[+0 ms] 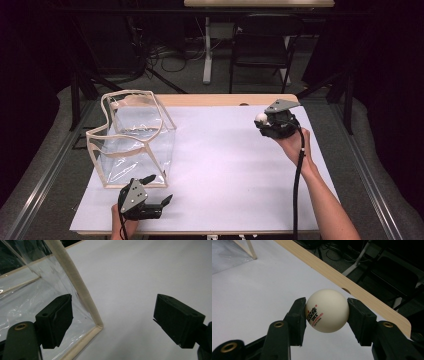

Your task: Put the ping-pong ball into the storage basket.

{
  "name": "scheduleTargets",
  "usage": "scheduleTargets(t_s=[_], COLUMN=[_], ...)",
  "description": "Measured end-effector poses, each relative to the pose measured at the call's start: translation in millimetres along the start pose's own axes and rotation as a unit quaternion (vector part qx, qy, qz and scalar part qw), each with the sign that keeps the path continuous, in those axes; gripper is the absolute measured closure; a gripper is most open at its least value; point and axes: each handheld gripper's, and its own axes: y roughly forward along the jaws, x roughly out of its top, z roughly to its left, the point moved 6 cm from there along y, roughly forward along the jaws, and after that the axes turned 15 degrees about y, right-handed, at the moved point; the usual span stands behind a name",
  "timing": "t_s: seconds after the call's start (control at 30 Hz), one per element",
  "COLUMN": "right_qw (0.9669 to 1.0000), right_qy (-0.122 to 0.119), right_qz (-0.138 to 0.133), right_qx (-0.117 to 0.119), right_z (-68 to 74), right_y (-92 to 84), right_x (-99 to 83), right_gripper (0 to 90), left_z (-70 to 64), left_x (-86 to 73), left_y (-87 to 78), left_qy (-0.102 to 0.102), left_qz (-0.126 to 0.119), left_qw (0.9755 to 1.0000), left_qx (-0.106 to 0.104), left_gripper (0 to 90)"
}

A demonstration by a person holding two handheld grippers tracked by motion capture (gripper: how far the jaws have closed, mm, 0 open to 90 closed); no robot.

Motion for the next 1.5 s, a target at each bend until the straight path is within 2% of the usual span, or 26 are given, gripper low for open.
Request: scheduleTargets(t_s=[1.0, 1.5], right_qw=[0.9998, 0.9993], right_qy=[-0.012, -0.026], right_qz=[-0.016, -0.025], right_qx=[0.003, 0.007], right_z=[7.1, 16.4], right_y=[-6.3, -7.8], right_x=[16.4, 28.8], right_gripper=[51.3, 51.3], left_z=[-0.4, -0.4], left_x=[0.2, 0.3], left_y=[0.7, 1.1], left_qy=[-0.002, -0.002], left_qz=[-0.001, -0.001], left_qw=[1.0, 1.0], left_qx=[-0.002, -0.001], left_gripper=[16.0, 16.0])
